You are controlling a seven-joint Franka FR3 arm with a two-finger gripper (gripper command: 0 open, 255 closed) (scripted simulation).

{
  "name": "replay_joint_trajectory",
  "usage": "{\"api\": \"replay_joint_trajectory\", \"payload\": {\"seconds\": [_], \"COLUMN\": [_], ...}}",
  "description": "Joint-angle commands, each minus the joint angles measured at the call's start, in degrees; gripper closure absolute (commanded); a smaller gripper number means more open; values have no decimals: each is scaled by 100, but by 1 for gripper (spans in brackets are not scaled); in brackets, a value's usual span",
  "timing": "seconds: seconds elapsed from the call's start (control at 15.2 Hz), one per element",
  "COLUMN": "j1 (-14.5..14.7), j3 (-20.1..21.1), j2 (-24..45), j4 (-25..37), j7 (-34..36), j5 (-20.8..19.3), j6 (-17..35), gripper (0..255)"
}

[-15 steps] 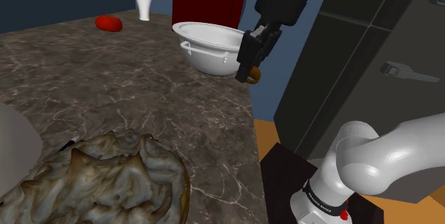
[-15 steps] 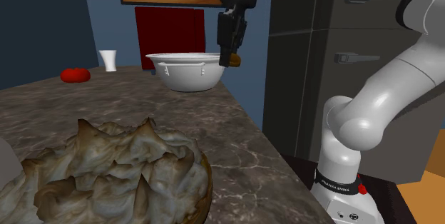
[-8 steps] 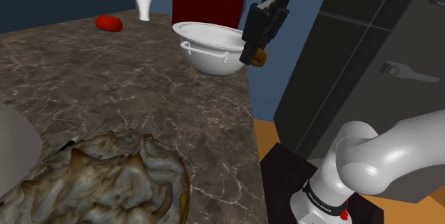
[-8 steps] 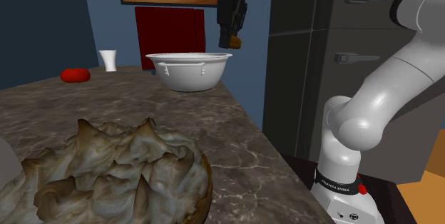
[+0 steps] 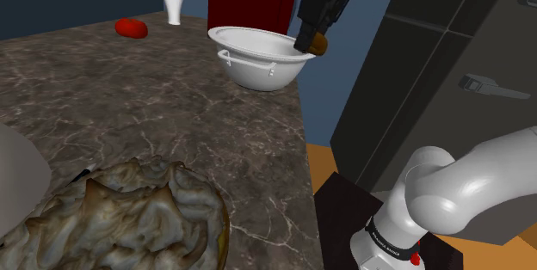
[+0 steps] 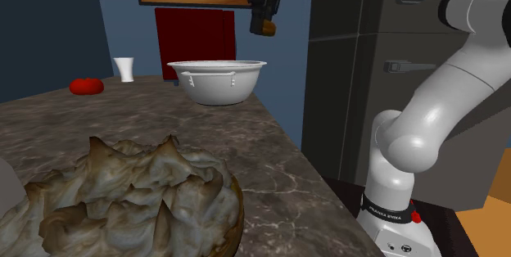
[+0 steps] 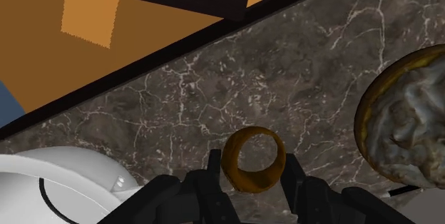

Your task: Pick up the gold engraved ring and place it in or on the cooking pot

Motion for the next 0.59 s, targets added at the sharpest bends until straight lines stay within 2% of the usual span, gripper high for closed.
{"api": "replay_joint_trajectory", "payload": {"seconds": [0.0,0.53], "j1": [-58,-345], "j3": [-120,-709], "j2": [142,896], "j4": [93,505], "j7": [-170,-1030], "j5": [-85,-442], "j6": [24,283], "gripper": [255,255]}}
